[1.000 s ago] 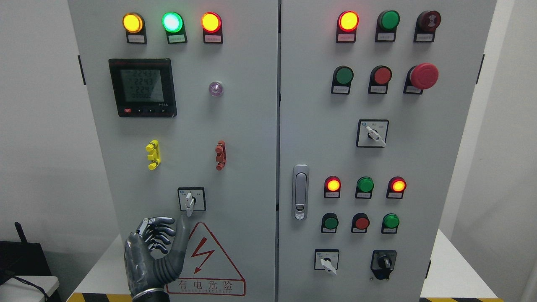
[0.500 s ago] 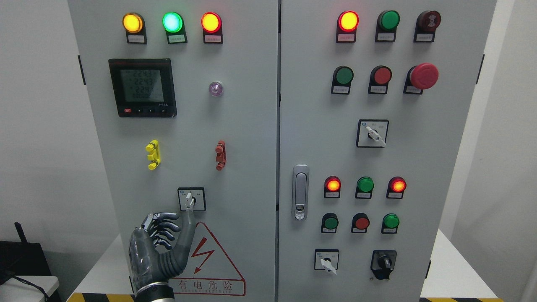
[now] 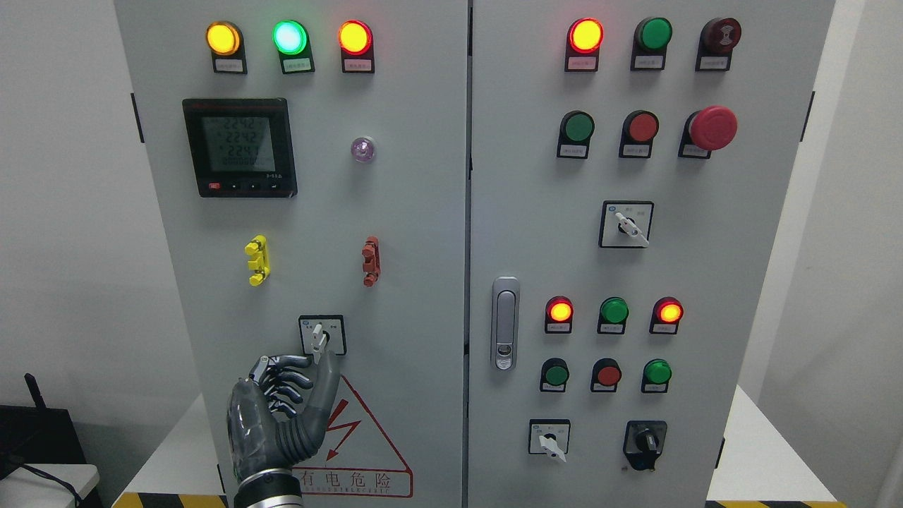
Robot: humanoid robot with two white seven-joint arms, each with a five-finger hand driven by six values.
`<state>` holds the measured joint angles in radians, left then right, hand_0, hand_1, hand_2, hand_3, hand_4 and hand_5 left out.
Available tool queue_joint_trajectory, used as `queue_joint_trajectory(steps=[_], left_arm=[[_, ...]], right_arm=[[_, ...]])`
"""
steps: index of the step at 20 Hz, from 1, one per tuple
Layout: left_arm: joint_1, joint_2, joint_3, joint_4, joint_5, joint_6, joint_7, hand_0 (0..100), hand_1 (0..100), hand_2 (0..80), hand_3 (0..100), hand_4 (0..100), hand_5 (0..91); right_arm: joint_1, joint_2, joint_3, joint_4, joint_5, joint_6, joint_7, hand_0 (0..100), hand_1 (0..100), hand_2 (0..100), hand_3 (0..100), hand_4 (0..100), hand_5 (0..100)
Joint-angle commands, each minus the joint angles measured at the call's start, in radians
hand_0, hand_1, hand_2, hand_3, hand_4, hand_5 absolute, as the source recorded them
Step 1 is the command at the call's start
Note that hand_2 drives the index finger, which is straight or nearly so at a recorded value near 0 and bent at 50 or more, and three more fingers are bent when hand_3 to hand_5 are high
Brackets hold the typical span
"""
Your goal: Turn on light switch 1
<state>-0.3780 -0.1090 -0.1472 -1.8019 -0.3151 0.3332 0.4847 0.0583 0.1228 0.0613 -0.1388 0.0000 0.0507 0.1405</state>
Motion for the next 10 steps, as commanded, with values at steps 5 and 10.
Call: queue_joint_trajectory(steps=[5, 10], left_arm=[[-0.016, -0.005, -0.012, -0.017, -0.001, 0.037, 0.034, 15, 44, 51.1, 75, 82, 80.5], [-0.028, -0.005, -0.012, -0.016, -0.001, 0.049, 0.034, 17, 43, 51.0, 75, 82, 80.5]], right_arm=[[0.0, 0.0, 0.0, 0.001, -0.017, 0.0, -0.004, 12, 39, 0, 0, 0, 0], [0.0, 0.0, 0.0, -0.001, -0.018, 0.0, -0.004, 12, 39, 0, 0, 0, 0]])
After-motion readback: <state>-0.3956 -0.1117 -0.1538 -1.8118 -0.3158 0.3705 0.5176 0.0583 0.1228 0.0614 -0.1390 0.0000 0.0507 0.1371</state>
